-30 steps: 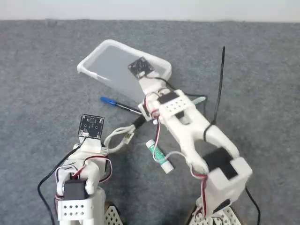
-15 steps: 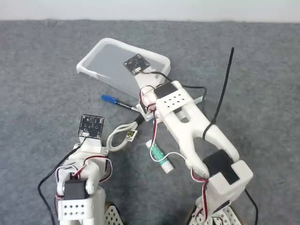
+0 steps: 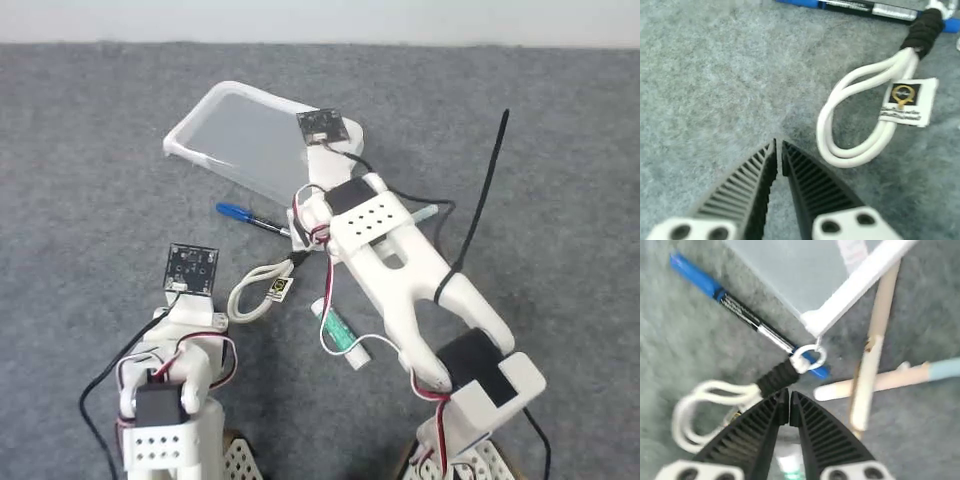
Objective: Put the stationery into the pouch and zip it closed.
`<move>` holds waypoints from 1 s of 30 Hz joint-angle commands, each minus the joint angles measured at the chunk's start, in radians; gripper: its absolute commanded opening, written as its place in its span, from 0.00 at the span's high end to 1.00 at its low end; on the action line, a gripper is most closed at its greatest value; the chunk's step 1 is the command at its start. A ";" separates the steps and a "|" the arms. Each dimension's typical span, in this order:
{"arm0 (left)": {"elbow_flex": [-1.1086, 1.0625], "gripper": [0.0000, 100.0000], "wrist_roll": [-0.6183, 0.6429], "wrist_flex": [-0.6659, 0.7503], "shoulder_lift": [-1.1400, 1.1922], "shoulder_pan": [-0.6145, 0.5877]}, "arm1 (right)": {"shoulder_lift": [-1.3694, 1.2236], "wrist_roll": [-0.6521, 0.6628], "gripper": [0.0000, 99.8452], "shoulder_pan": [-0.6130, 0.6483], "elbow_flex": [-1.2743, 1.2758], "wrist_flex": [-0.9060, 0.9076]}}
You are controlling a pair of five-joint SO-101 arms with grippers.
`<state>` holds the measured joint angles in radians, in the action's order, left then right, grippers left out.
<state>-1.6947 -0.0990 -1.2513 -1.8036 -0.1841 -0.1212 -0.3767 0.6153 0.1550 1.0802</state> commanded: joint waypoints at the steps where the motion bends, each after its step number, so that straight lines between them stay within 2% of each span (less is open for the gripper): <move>1: 0.027 0.99 -0.003 0.011 -0.021 -0.018 | 0.068 -0.097 0.98 0.028 -0.058 -0.016; 6: 0.027 0.99 -0.003 0.011 -0.021 -0.018 | 0.067 -0.104 0.98 0.053 -0.057 -0.016; 9: 0.027 0.99 -0.003 0.011 -0.021 -0.018 | 0.051 -0.176 0.97 0.081 -0.057 -0.016; 15: 0.027 0.99 -0.003 0.011 -0.021 -0.018 | -0.058 -0.285 0.83 0.116 -0.069 -0.027; 30: 0.027 0.99 -0.003 0.011 -0.021 -0.018 | -0.282 -0.287 0.82 0.108 -0.192 -0.071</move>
<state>-1.6947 -0.0990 -1.2513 -1.8036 -0.2010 -0.3897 -0.6529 0.7227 0.0338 1.0157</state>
